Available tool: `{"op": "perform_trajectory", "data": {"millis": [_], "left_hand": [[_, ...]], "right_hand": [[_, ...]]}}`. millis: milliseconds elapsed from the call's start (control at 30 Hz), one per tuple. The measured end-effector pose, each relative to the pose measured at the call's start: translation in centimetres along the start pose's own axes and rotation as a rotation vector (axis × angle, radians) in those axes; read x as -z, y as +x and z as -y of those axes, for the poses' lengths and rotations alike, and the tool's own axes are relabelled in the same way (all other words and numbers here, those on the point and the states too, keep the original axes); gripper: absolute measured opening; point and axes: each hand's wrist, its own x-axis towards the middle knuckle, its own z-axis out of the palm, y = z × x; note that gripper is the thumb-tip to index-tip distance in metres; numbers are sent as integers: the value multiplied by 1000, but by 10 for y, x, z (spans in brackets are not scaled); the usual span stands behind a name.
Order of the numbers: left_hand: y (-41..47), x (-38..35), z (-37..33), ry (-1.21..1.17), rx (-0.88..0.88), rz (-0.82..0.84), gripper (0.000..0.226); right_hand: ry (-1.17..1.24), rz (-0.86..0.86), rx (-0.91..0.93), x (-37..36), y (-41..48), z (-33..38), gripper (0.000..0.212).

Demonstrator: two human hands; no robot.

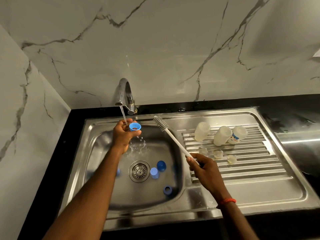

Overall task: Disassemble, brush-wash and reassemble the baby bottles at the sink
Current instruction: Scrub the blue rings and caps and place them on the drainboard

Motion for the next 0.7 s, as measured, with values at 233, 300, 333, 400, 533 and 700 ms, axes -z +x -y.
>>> {"op": "perform_trajectory", "data": {"millis": [233, 300, 333, 400, 533, 700], "left_hand": [[-1, 1, -4, 7, -27, -64, 52], [-3, -2, -1, -50, 7, -42, 40], [-5, -3, -2, -133, 31, -32, 30], [-8, -3, -11, -474, 144, -72, 12], [-9, 1, -23, -517, 330, -19, 41], [-13, -7, -26, -562, 533, 48, 50]], "right_hand": [[3, -20, -4, 0, 1, -2, 18], [-1, -17, 0, 0, 1, -3, 18], [-3, -15, 2, 0, 1, -3, 18], [5, -9, -2, 0, 1, -4, 18], [5, 0, -7, 2, 1, -7, 20], [22, 5, -25, 1, 3, -10, 23]]}}
